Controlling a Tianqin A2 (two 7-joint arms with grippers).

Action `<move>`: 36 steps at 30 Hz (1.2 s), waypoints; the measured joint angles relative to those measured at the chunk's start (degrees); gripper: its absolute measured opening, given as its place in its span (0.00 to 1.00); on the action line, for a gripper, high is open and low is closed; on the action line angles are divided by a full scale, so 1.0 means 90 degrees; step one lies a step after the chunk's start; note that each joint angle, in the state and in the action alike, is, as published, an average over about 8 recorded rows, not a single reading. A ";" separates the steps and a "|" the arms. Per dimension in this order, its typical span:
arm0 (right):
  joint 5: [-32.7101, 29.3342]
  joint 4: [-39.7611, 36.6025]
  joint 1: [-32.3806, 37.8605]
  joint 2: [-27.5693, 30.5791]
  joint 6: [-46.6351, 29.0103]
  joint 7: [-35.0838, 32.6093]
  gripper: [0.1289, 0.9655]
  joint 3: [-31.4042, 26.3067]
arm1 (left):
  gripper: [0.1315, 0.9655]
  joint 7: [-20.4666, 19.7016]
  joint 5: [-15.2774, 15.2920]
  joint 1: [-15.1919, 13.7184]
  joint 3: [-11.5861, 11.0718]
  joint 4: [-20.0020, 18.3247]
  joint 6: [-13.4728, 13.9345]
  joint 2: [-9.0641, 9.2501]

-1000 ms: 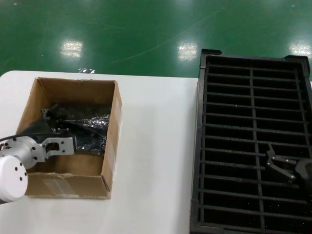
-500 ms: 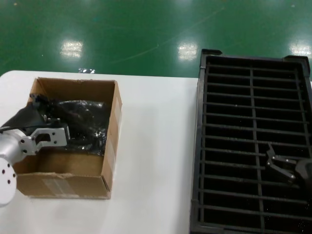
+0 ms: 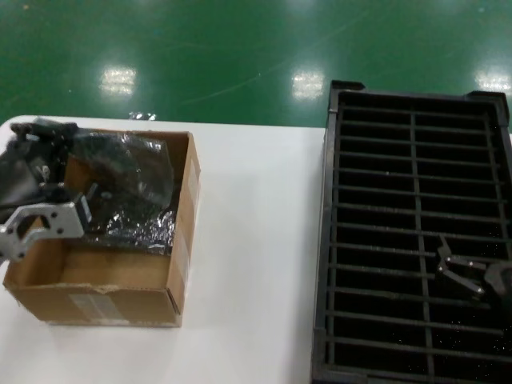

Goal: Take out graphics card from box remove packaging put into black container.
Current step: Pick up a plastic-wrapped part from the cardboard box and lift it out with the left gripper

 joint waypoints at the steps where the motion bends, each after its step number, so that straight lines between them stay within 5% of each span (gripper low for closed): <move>1: 0.0000 0.0000 0.0000 0.0000 0.0000 0.0000 1.00 0.0000 | 0.01 -0.0046 -0.0025 0.0096 -0.0083 -0.0209 0.0056 0.0009; 7: 0.0000 0.0000 0.0000 0.0000 0.0000 0.0000 1.00 0.0000 | 0.01 -0.0322 -0.0242 0.0561 -0.0459 -0.1220 0.0337 0.0099; 13: 0.0000 0.0000 0.0000 0.0000 0.0000 0.0000 1.00 0.0000 | 0.01 -0.0517 -0.0430 0.0865 -0.0511 -0.1702 0.0506 0.0284; 28: 0.0000 0.0000 0.0000 0.0000 0.0000 0.0000 1.00 0.0000 | 0.01 -0.0764 -0.0364 0.1043 0.0087 -0.1681 0.0624 0.1228; 36: 0.0000 0.0000 0.0000 0.0000 0.0000 0.0000 1.00 0.0000 | 0.01 -0.0811 -0.0249 0.0996 0.0202 -0.1622 0.0642 0.1482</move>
